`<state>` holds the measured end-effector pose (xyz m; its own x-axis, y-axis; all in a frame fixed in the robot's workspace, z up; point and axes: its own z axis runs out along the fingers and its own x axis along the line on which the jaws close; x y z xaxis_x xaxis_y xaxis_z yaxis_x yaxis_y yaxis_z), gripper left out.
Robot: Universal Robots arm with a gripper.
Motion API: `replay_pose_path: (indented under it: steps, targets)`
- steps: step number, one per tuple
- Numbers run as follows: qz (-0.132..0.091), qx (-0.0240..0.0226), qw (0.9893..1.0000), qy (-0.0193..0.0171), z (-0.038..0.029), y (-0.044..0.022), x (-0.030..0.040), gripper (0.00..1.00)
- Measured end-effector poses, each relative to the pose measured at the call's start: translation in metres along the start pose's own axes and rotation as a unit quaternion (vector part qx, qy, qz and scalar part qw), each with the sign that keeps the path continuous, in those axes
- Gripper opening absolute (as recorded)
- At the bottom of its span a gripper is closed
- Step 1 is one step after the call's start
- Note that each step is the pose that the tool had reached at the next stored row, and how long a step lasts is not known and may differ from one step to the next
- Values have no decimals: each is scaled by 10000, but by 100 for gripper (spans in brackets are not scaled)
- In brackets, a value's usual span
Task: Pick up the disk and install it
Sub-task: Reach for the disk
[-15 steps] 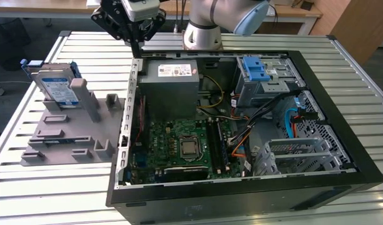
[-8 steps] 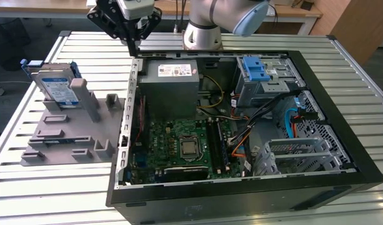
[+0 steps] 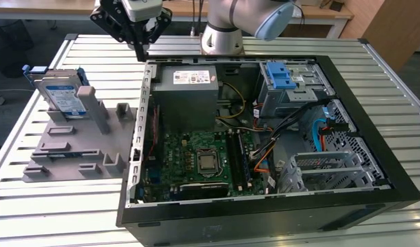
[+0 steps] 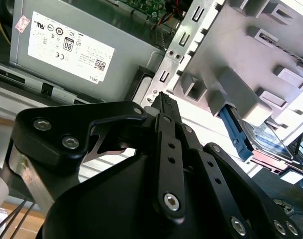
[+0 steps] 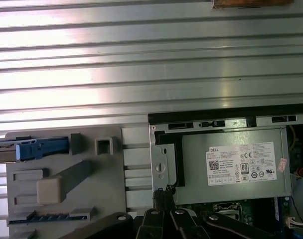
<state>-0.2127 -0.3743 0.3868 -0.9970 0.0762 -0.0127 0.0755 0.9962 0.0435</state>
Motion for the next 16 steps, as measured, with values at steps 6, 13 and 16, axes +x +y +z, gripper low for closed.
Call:
replay_pose_path:
  steps: [6, 13, 16]
  targets:
    - [1, 1, 10000, 14, 4, 4, 54, 11]
    - [1, 2, 10000, 32, 10, 13, 120, 11]
    - [1, 3, 10000, 39, 12, 19, 149, 11]
